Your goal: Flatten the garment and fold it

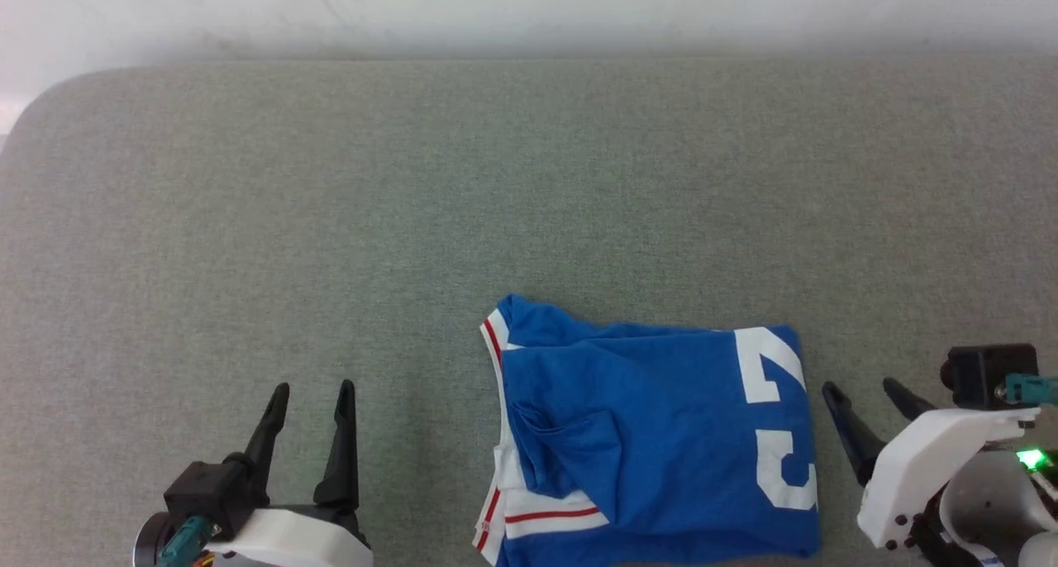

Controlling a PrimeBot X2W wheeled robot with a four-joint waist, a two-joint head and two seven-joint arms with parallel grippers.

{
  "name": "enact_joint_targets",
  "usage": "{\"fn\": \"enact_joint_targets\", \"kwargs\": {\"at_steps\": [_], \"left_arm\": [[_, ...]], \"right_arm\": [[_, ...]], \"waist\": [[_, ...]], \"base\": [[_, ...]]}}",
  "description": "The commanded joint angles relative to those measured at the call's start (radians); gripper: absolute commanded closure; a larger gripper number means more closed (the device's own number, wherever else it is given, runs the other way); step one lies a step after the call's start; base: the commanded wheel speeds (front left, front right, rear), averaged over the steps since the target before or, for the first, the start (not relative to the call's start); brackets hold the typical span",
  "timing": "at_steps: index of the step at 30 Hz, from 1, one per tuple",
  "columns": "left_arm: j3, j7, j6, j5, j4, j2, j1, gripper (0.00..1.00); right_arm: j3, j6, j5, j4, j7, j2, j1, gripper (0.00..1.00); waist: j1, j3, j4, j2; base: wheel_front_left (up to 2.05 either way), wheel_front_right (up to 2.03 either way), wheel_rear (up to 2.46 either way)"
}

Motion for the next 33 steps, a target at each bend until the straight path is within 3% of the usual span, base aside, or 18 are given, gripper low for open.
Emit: {"fn": "enact_joint_targets", "kwargs": {"at_steps": [1, 13, 14, 16, 24, 33], "left_arm": [[-0.001, -0.005, -0.003, -0.001, -0.001, 0.001, -0.013, 0.0], [-0.015, 0.01, -0.006, 0.011, -0.002, 0.023, -0.031, 0.0], [-0.016, 0.012, -0.006, 0.011, -0.003, 0.025, -0.029, 0.0], [-0.019, 0.014, -0.006, 0.011, -0.002, 0.025, -0.028, 0.0], [-0.02, 0.014, -0.002, 0.004, -0.001, 0.027, -0.012, 0.0], [-0.012, 0.012, -0.001, 0.002, -0.018, 0.044, -0.013, 0.0]], "right_arm": [[0.0, -0.001, 0.012, 0.002, -0.004, 0.007, 0.008, 0.0], [0.064, -0.001, 0.111, 0.271, -0.046, 0.012, -0.022, 0.0], [0.07, -0.001, 0.125, 0.29, -0.047, 0.012, -0.025, 0.41], [0.078, -0.001, 0.137, 0.318, -0.051, 0.012, -0.031, 1.0], [0.068, -0.001, 0.132, 0.346, -0.097, 0.012, -0.054, 1.0], [0.049, -0.001, 0.068, 0.317, -0.098, 0.012, -0.134, 1.0]], "waist": [[0.0, 0.01, -0.007, -0.0001], [0.0, -0.007, 0.029, -0.0001], [0.0, -0.01, 0.032, -0.0001], [0.0, -0.016, 0.038, -0.0001], [0.0, -0.045, 0.033, -0.0001], [0.0, -0.042, -0.026, -0.0001]], "base": [[0.0, 0.0, 0.0], [0.0, 0.0, 0.0], [0.0, 0.0, 0.0], [0.0, 0.0, 0.0], [0.0, 0.0, 0.0], [0.0, 0.0, 0.0]]}}
